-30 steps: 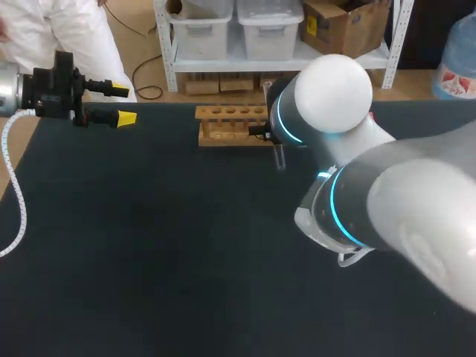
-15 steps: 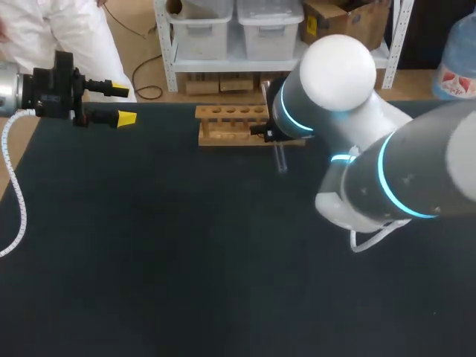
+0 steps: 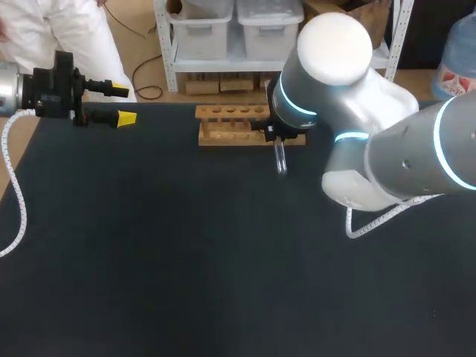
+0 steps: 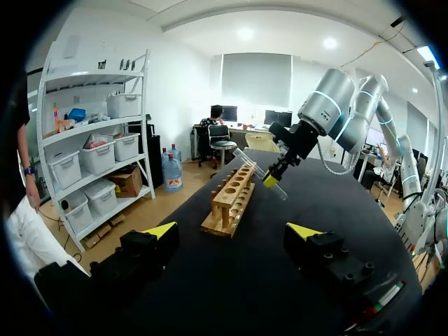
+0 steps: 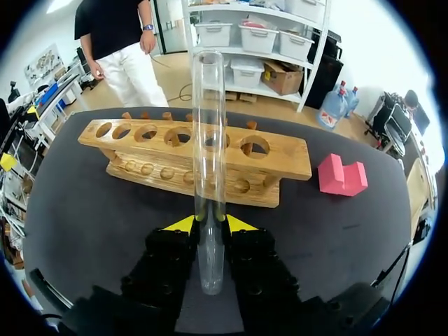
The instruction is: Grasp the test tube, adjust it, and insert it.
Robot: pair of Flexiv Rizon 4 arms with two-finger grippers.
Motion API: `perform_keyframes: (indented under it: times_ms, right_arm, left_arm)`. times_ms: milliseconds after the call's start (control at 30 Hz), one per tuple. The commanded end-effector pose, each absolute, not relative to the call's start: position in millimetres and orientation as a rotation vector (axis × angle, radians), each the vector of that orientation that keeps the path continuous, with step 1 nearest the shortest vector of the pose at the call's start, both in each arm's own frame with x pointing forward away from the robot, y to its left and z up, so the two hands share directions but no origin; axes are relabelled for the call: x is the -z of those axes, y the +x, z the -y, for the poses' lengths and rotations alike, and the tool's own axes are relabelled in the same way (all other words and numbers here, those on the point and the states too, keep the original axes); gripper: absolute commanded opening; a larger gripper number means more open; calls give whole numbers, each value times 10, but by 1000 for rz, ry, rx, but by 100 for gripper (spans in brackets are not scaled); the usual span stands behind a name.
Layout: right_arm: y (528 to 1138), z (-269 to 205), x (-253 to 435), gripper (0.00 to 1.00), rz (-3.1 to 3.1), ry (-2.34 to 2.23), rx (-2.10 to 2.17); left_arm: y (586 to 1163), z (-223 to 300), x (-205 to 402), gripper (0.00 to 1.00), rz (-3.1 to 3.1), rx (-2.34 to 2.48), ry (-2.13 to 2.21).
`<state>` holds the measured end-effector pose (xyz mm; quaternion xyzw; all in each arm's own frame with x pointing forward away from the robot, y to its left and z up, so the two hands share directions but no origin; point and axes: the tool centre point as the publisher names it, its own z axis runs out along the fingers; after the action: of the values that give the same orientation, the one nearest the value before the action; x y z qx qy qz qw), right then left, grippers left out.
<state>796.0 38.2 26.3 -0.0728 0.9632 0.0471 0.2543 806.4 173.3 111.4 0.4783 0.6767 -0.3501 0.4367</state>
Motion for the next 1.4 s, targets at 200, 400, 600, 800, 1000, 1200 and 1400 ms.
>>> perform_keyframes:
  times_ms: [200,400,600,800,1000,1200,1400]
  right_arm:
    - [7844,-310,-424,0,-2639,-165,-112]
    - [7804,-254,-518,0,-2615,-135,-97]
    - [7768,-207,-620,0,-2590,-113,-90]
    - [7728,-167,-729,0,-2571,-100,-83]
    - [7711,-129,-792,0,-2556,-84,-80]
    - [7684,-103,-868,0,-2540,-71,-78]
    - [7644,-76,-944,0,-2528,-62,-75]
  left_arm:
    - [8059,-1739,-1101,100,-1677,870,1189]
    - [8059,-1739,-1101,100,-1677,870,1189]
    - [8059,-1739,-1101,100,-1677,870,1189]
    - [8059,-1739,-1101,100,-1677,870,1189]
    - [8059,-1739,-1101,100,-1677,870,1189]
    - [8059,-1739,-1101,100,-1677,870,1189]
    - [8059,-1739,-1101,100,-1677,870,1189]
